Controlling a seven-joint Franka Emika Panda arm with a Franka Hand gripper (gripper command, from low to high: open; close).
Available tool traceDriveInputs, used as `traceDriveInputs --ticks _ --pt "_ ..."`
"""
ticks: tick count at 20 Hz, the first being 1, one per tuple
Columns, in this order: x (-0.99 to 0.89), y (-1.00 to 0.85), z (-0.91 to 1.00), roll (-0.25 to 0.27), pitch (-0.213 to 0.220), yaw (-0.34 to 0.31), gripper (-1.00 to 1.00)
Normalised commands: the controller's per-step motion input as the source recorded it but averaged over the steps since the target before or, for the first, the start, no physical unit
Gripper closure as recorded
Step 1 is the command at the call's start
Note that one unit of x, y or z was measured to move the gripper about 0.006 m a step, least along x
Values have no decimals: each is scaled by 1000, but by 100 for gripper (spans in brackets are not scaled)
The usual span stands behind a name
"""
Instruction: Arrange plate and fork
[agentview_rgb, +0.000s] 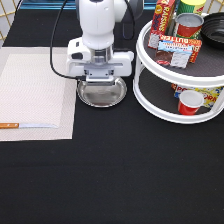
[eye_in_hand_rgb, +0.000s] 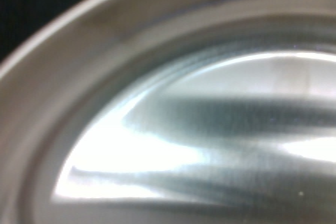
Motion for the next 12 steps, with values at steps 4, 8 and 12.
traceDriveInputs --ticks 4,8,12 --pt "455 -363 0 191 61 0 -100" --pt "501 -430 0 182 72 0 -100" --pt "452 -416 -1 144 72 -3 -100"
